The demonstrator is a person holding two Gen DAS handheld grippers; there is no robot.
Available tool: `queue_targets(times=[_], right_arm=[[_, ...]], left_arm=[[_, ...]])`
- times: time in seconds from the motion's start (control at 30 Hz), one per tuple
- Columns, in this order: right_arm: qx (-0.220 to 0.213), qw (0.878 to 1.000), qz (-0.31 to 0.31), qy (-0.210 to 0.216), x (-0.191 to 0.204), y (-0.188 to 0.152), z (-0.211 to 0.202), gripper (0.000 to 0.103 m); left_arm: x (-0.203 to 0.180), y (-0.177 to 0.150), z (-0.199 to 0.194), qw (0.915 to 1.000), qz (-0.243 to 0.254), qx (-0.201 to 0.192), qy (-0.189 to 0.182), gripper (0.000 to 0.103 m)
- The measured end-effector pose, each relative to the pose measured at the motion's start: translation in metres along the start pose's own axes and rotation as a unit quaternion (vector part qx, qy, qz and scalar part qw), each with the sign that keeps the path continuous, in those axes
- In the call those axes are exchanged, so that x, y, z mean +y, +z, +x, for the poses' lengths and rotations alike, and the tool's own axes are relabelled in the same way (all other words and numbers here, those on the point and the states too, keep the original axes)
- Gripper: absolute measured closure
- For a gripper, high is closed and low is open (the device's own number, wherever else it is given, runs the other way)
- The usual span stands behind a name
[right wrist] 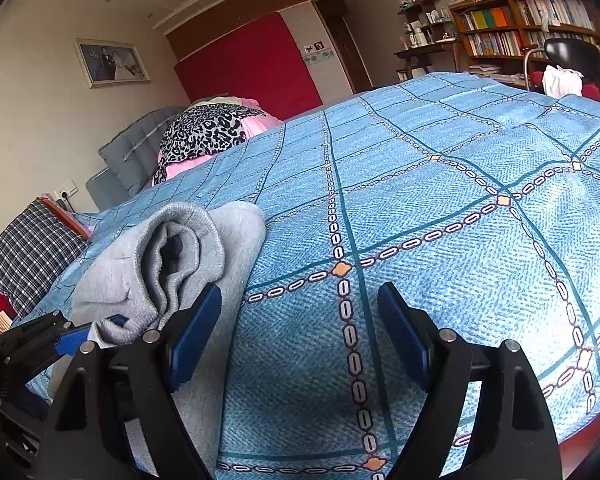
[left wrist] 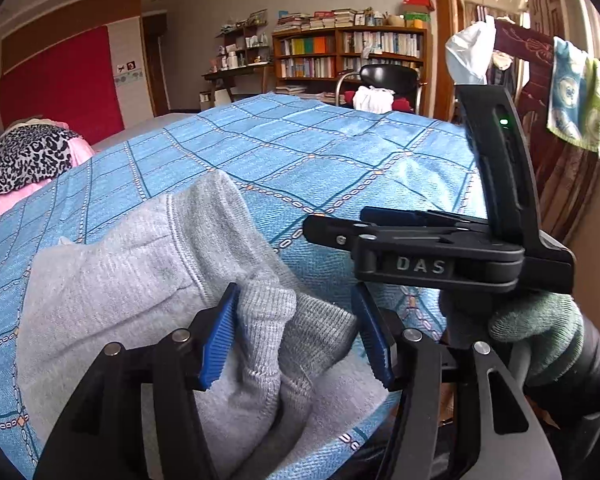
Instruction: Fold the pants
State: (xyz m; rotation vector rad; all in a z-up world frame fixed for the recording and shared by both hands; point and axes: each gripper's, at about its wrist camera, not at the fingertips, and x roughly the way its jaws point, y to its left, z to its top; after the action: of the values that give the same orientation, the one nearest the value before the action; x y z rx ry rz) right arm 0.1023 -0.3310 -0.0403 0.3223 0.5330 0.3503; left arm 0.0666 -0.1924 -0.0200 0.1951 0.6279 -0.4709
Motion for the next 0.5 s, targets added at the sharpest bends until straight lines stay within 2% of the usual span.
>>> queue_targets(times=[0.07,0.17,0.37,0.5], right_arm=[[-0.003,1.000,-0.001,0.001,0.001,0.002,-0.001,0.021],[-0.006,1.000,-0.003,0.006,0.005,0.005,-0.005,0.021],[-0.006,0.999,-0.003,0.042,0.023,0.009,-0.011,0.021],[0.001,0.998,-0.024,0.060,0.045,0.006,-0.011,0.021]], left_arm=[[-0.001,-0.003,-0.009,0.9997,0.004,-0.008,-0.023,0.045],[0.002,-0.010,-0.026,0.9993,0.002,-0.021,-0.032,0.044],[0.034,-0.018,-0.054,0.9983,-0.038,-0.044,0.002,0.044],[0.056,-0.030,-0.062,0.9970,-0.060,-0.038,0.030,0.043]])
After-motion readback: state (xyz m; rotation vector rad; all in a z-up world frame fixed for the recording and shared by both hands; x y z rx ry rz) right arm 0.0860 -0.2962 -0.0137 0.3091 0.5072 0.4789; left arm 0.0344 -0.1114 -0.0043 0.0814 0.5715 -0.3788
